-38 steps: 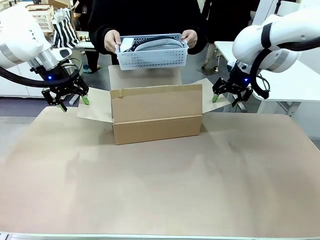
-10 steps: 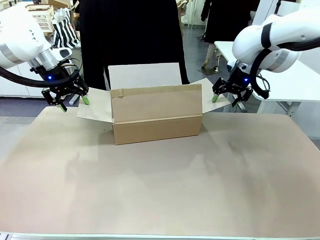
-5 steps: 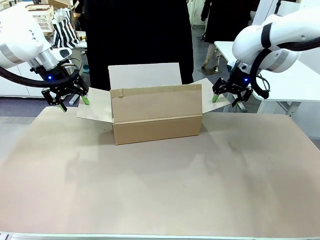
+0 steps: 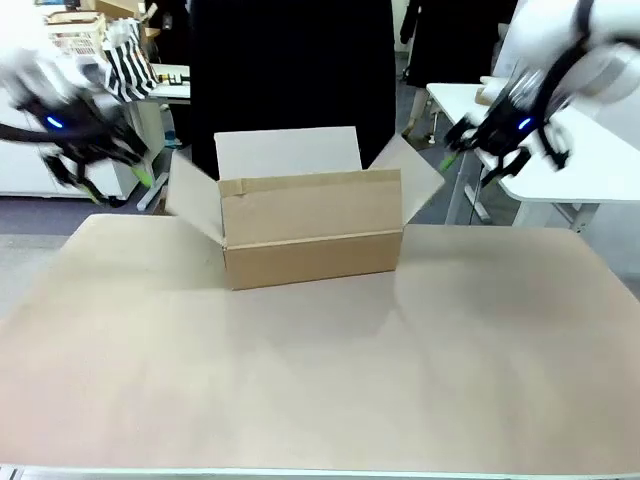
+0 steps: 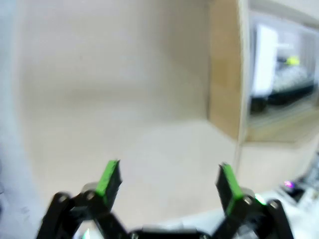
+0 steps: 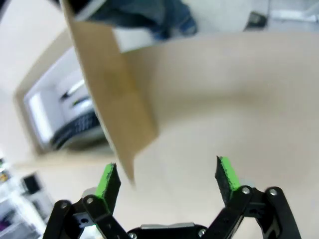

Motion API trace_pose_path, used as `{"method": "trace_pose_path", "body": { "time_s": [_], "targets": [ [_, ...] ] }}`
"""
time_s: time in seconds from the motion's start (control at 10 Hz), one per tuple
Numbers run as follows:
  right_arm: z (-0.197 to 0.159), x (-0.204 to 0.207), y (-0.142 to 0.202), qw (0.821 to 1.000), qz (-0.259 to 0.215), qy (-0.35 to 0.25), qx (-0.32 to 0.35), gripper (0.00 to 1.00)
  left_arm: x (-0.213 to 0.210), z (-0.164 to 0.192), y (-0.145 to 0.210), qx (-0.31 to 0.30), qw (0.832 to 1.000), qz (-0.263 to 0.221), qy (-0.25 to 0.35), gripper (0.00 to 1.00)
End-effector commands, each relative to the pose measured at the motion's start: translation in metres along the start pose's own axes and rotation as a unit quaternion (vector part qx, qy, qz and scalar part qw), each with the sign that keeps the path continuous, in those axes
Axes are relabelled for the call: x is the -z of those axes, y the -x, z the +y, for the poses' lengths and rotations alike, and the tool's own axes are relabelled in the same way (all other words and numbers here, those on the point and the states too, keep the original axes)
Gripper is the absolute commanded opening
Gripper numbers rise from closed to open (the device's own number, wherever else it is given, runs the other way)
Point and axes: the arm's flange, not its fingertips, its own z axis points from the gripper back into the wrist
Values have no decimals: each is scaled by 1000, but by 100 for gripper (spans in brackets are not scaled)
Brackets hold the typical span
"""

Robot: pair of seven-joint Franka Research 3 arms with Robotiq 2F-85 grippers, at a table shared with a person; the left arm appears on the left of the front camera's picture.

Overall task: Pack the gift set into the box.
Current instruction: Lift both hands away from the flaps of the Package Box, then press and hold the closed box until the human finishes sealing it.

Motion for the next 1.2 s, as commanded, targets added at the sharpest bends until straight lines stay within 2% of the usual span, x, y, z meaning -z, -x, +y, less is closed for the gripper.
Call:
{"method": "trace_pose_path", "body": {
  "time_s": [0.0,0.1,0.2,0.3,0.4,0.5,1.1],
  "targets": [
    [-41,-93,75,988,40,-131,76,100,-76,28,83,75,987,52,135,100],
    [-72,-113,93,974,24,-201,102,100,-82,44,104,86,968,65,227,100],
    [-114,-128,109,949,-4,-290,124,100,-77,65,111,93,939,74,324,100],
    [-154,-128,117,921,-31,-358,148,100,-66,87,105,102,900,67,417,100],
    [-171,-108,103,912,-41,-352,204,100,-49,97,84,96,874,60,473,100],
    [-113,-157,122,949,4,-286,133,100,-100,59,133,110,949,25,296,100],
    [-113,-157,122,949,4,-286,133,100,-100,59,133,110,949,25,296,100]
  ]
}}
